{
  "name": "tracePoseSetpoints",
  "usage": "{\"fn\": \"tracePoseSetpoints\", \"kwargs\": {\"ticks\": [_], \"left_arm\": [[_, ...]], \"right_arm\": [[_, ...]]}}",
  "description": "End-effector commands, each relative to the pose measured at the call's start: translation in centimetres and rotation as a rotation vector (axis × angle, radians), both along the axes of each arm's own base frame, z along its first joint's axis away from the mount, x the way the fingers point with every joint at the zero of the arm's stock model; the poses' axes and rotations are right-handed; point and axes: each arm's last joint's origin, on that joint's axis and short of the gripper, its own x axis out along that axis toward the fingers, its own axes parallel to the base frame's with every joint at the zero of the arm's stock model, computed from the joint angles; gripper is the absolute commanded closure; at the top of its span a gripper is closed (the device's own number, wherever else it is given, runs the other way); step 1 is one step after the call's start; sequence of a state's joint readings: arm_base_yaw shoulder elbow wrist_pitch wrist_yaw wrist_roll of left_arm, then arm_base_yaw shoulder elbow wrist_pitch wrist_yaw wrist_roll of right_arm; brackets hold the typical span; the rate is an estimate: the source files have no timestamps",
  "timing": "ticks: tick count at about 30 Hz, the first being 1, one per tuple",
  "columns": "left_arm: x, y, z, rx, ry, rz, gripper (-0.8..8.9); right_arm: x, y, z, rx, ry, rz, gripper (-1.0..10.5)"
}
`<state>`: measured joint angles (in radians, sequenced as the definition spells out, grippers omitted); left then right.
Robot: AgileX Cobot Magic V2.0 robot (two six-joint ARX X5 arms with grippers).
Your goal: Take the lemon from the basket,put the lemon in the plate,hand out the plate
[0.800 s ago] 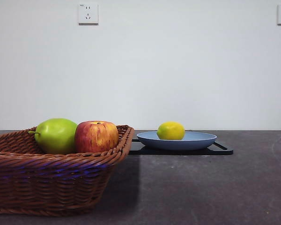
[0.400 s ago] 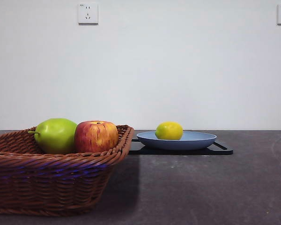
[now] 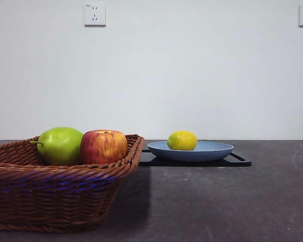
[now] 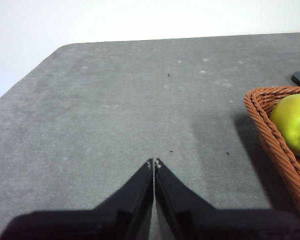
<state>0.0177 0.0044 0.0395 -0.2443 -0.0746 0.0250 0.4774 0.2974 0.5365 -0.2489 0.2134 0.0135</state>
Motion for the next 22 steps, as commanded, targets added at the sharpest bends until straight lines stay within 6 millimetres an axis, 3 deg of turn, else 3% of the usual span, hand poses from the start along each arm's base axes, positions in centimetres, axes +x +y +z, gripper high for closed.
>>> {"fn": "tracePoseSetpoints", "kwargs": {"ticks": [1,5,9,16,22], "left_arm": [[0.1,0.0,-0.3,-0.01,0.001,0.004,8.05],[0.1,0.0,-0.3,-0.01,0.001,0.004,8.05],[0.1,0.0,-0.3,-0.01,0.001,0.004,8.05],[0.1,0.0,-0.3,-0.01,0.001,0.004,8.05],[0.1,0.0,-0.3,-0.009,0.001,0.004,8.05]], "right_arm": [[-0.1,0.0,0.4,-0.028,-0.023,-0.003,9.3],[-0.6,-0.3,0.3,-0.09,-0.044,-0.005,9.3],[-0.7,-1.0,-1.5,-0.14,-0.01,-0.065,9.3],[0.6,-2.0,-8.1,-0.137,0.121,-0.021,9.4],[1.3,-2.8,-11.8,-0.125,0.116,-0.088,9.4]]}}
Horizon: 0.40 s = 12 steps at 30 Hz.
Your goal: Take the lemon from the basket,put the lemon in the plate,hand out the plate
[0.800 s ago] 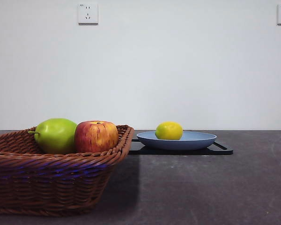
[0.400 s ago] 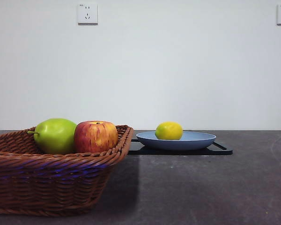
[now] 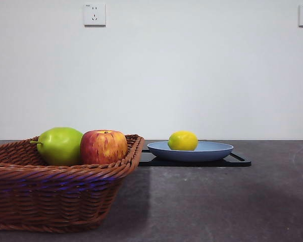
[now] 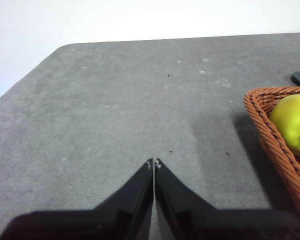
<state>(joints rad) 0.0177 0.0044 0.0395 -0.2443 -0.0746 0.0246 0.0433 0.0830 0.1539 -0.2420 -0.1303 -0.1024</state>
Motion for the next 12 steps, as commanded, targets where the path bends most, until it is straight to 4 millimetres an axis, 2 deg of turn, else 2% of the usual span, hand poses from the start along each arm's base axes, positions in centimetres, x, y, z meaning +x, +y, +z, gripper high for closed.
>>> {"fn": "tracePoseSetpoints", "kwargs": {"ticks": [1,9,12], "left_arm": [[0.1,0.0,-0.3,-0.009,0.001,0.004,8.05],[0.1,0.0,-0.3,-0.01,0.001,0.004,8.05],[0.1,0.0,-0.3,-0.009,0.001,0.004,8.05]], "right_arm": [[0.2,-0.1,-1.2,-0.002,-0.023,-0.013,9.4],[0.3,-0.3,-3.6,-0.003,-0.004,-0.036,9.4],[0.4,-0.3,-3.6,-0.002,-0.008,-0.037,9.4]]}}
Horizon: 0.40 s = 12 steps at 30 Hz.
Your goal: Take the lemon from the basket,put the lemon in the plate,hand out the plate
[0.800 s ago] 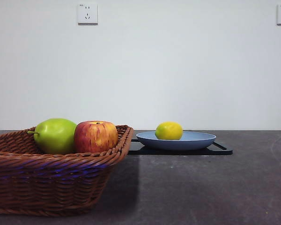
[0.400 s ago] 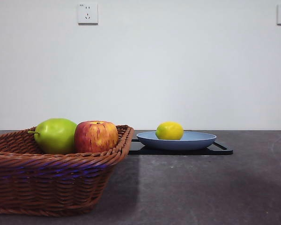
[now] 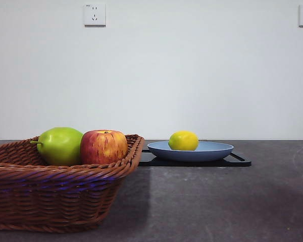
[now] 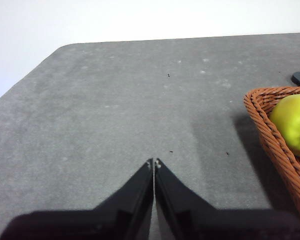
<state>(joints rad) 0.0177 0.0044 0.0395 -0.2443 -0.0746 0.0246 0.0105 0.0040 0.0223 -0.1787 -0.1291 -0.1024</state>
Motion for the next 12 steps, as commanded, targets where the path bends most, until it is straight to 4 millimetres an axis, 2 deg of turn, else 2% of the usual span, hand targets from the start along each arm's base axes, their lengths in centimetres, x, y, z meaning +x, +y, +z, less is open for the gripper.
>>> {"fn": "tracePoseSetpoints", "kwargs": {"ticks": [1,12], "left_arm": [[0.06,0.03,-0.32,-0.009,0.001,0.004,8.05],[0.06,0.03,-0.32,-0.01,0.001,0.004,8.05]], "right_arm": [[0.07,-0.03,-0.33,-0.002,-0.001,-0.003,9.4],[0.08,-0.27,-0.42,0.048,0.014,-0.095,9.4]]}}
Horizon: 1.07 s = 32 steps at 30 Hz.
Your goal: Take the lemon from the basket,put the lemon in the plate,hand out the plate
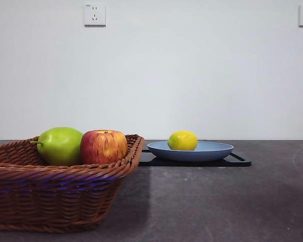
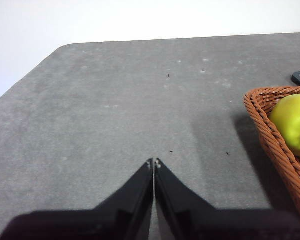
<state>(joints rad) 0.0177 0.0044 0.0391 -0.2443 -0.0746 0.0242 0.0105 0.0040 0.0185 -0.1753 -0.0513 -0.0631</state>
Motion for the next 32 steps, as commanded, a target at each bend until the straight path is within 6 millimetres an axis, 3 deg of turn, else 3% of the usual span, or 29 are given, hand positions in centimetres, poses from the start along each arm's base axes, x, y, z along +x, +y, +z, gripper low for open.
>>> {"fn": "tracePoseSetpoints", "kwargs": {"ticks": [1,32], "left_arm": [[0.06,0.03,-0.3,-0.009,0.0,0.004,8.05],[0.06,0.03,-0.3,-0.009,0.0,0.004,8.05]], "right_arm": [[0.03,-0.04,-0.32,0.023,0.009,-0.012,9.4],[0.03,0.09,-0.31,0.023,0.008,0.002,9.4]]}}
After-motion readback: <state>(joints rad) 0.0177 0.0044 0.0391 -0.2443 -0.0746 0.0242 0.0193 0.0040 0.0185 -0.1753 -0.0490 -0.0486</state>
